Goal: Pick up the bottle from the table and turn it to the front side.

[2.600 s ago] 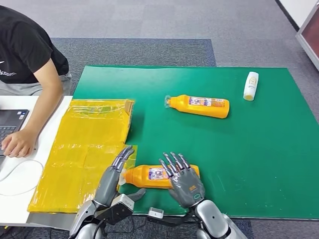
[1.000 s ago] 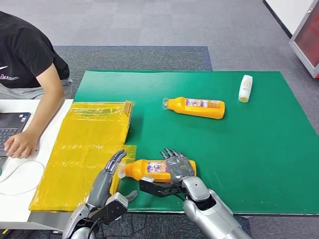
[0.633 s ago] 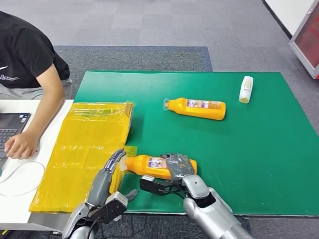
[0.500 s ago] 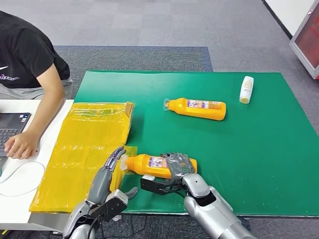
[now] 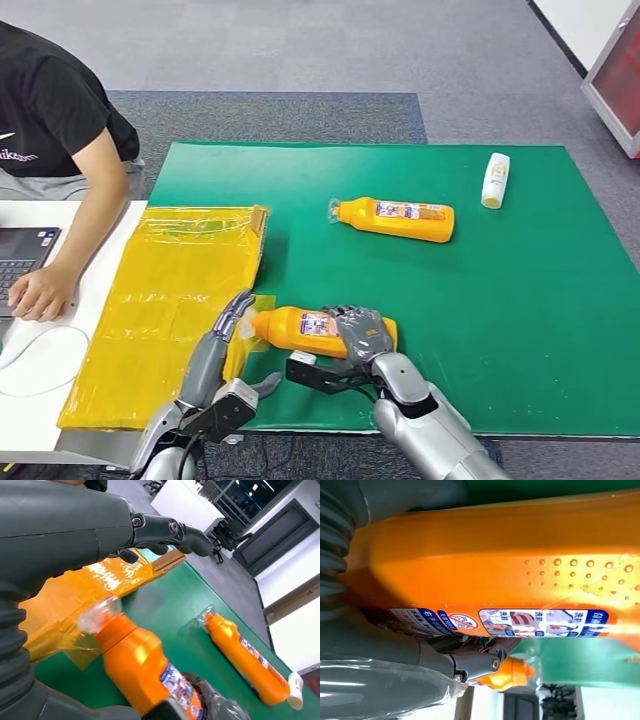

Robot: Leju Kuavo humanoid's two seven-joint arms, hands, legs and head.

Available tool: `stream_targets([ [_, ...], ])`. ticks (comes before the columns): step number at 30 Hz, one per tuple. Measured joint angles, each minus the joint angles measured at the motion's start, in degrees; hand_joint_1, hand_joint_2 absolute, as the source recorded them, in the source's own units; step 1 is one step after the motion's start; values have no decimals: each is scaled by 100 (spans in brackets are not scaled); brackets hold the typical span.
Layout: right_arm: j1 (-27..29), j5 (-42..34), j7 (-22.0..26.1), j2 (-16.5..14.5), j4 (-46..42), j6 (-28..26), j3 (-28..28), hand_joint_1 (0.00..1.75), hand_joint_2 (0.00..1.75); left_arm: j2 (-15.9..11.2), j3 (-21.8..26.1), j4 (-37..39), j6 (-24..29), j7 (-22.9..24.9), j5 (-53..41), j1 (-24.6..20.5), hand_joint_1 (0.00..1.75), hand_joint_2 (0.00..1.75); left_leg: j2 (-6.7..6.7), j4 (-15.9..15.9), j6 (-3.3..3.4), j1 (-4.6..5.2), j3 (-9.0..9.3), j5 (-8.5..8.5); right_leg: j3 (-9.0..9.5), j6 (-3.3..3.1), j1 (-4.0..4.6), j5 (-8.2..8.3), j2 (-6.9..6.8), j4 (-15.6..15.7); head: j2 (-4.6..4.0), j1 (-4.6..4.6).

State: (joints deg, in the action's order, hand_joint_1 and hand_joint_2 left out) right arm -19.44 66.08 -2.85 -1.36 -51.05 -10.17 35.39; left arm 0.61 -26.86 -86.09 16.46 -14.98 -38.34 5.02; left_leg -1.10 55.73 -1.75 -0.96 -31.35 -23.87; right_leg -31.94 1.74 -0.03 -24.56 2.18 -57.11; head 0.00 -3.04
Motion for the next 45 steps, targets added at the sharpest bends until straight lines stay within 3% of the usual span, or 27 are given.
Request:
stream_targets([
  [15, 883, -790, 706, 7, -1056, -982, -540, 175, 175, 37, 99, -93, 542, -516, 388, 159, 0, 175, 0, 1, 1, 0, -102, 5, -74, 3, -1, 4, -2, -1, 0, -2],
  [23, 1251, -1155, 935, 5, -1469, -1117, -711, 175, 175, 69, 190, -301, 717, -885, 981, 279, 0, 175, -1, 1, 1, 0, -131, 4, -101, 3, -3, 3, -4, -1, 0, -1],
  [29, 1443, -1622, 1266, -2, -1641, -1261, -789, 175, 175, 127, 344, -509, 406, -1133, 1905, 331, 0, 175, -1, 1, 2, 0, -142, 4, -109, 3, -3, 3, -7, -2, 0, -1],
  [38, 1740, -3233, 1935, -113, -1978, -1140, -945, 175, 175, 400, 616, -710, -499, -1314, 3931, 443, 0, 175, -2, 2, 5, 0, -169, 8, -134, 4, -5, 3, -14, -2, 0, -1],
  [45, 1818, -4058, 2055, -185, -2101, -877, -1054, 175, 175, 462, 611, -703, -737, -1289, 4415, 462, 0, 175, -2, 2, 5, 0, -179, 8, -146, 4, -6, 3, -14, -2, 0, -1],
])
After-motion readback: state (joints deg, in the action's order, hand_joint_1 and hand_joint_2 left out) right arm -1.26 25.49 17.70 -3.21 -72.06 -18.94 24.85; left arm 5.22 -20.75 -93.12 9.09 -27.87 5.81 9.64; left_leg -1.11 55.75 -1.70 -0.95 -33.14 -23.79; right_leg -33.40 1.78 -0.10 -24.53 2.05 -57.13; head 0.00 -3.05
